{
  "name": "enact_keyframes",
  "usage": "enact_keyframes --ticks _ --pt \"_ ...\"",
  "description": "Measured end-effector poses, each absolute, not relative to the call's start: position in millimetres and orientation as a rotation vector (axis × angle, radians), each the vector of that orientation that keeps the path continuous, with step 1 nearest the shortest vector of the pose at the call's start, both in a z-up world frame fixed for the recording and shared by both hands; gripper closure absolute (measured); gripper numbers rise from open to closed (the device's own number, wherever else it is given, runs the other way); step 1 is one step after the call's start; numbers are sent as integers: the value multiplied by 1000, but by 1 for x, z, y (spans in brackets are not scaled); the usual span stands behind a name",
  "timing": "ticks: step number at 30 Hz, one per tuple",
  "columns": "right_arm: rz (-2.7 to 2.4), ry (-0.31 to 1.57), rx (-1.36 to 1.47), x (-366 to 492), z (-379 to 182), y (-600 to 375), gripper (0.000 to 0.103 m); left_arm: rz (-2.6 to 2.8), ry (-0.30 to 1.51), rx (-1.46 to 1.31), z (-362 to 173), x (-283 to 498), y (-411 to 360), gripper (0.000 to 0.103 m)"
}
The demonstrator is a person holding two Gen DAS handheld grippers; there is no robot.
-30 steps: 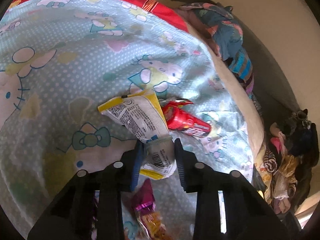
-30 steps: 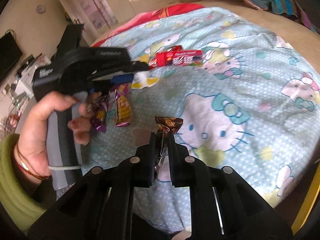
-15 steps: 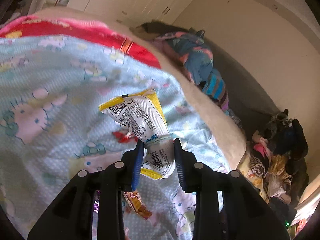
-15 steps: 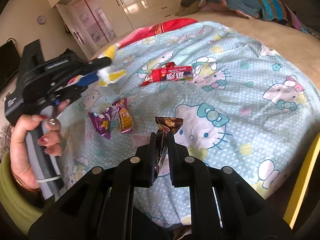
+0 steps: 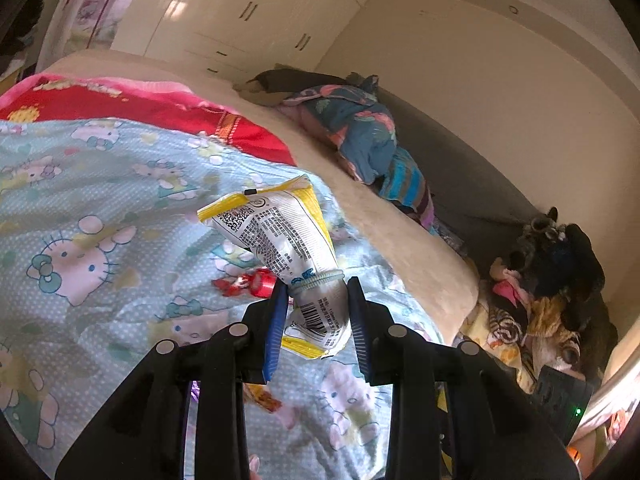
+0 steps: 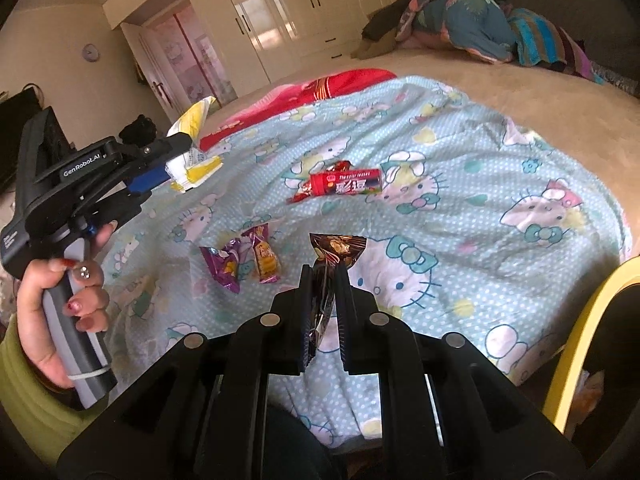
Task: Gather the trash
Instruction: 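Carry the candy wrapper and snack packet over the yellow-rimmed bin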
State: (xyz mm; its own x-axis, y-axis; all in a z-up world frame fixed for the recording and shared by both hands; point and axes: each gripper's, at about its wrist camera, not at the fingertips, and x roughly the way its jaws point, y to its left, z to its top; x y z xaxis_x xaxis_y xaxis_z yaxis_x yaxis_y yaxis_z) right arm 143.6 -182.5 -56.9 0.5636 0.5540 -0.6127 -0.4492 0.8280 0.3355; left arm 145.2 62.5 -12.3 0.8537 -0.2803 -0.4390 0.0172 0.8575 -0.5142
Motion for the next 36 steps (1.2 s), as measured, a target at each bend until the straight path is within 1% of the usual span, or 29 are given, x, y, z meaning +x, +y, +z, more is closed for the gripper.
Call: enact_keyframes --ticks 17,36 --pt "537 702 183 129 -33 -218 95 -279 524 -435 5 132 18 74" --pt "431 665 230 120 -24 -269 95 -387 550 -392 8 123 -22 74"
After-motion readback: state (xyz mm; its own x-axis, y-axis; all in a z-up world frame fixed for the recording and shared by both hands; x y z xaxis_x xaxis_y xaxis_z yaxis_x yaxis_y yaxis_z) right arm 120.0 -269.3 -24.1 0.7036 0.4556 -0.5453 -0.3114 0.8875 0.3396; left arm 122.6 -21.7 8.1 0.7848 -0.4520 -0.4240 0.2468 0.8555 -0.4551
